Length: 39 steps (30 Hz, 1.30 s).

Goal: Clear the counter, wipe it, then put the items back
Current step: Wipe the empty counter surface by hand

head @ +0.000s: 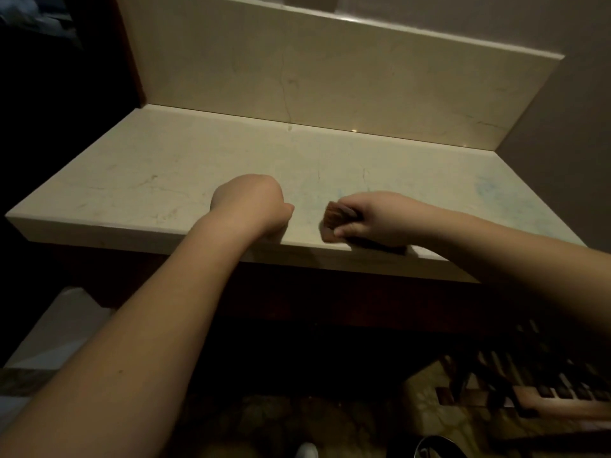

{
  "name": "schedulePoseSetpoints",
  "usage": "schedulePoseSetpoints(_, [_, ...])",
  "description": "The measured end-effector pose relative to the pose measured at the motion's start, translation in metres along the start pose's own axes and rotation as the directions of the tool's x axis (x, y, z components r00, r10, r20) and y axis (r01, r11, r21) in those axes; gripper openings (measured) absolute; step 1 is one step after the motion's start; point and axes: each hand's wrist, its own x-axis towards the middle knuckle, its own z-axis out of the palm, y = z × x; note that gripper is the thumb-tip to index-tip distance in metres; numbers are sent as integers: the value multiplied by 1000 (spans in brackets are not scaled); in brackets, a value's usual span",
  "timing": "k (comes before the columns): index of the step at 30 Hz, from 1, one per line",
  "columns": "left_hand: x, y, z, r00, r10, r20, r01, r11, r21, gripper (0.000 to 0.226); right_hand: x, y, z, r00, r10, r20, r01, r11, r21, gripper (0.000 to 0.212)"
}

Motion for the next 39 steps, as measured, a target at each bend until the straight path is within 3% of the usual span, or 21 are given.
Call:
schedulePoseSetpoints(6, [-2, 0, 2, 1000, -12, 1, 12, 1000, -14, 30, 28, -14, 2, 995, 33, -92, -32, 999, 11, 11])
schedulePoseSetpoints(13, [-2, 0, 1, 1000, -24, 14, 24, 999, -39, 27, -33, 18, 5, 994, 108, -27, -108, 994, -3, 19])
schedulePoseSetpoints(16, [-1, -1, 2, 1000, -23, 3, 23, 999, -41, 27, -31, 13, -1, 993, 119, -14, -119, 993, -25, 13])
schedulePoseSetpoints(23, [-2, -2, -1, 1000, -15, -5, 15, 999, -41, 27, -29, 6, 8, 970, 184, -158, -180, 983, 37, 13])
schedulePoseSetpoints(33, [-2, -5, 2, 1000, 1, -19, -2, 999, -41, 27, -31, 5, 2, 955, 288, -76, -286, 957, 38, 9])
schedulePoseSetpoints(39, [-7, -6, -1, 1000, 2, -7, -2, 998, -64, 29, 10, 0, -4, 930, 332, -157, -331, 943, 33, 25])
